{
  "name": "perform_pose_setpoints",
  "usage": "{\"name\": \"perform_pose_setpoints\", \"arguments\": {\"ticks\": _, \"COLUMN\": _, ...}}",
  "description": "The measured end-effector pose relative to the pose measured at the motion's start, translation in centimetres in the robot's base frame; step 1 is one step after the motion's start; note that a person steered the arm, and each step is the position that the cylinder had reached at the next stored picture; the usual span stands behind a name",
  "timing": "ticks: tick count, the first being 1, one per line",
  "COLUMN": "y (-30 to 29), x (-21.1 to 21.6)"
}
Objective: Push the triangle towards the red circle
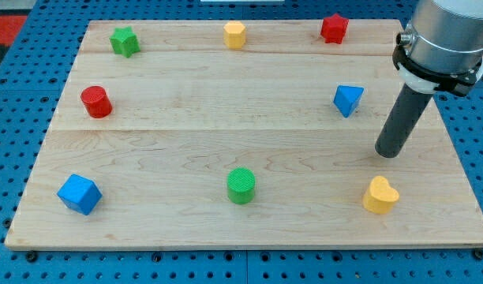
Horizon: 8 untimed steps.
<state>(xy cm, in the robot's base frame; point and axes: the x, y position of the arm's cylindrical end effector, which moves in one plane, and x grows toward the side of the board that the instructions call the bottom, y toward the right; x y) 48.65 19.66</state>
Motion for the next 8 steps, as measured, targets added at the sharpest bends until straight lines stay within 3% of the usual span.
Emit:
{"name": "perform_pose_setpoints", "arguments": {"ticks": 3, "y": 0.5, "x": 0.0}}
{"name": "perform_pose_setpoints", "arguments": {"ticks": 5, "y": 5.9, "x": -5.2}}
{"name": "perform_pose_setpoints", "arguments": {"ticks": 6, "y": 9.3, "x": -3.0}}
{"name": "perform_pose_setpoints", "arguments": {"ticks": 8, "y": 8.9, "x": -5.8}}
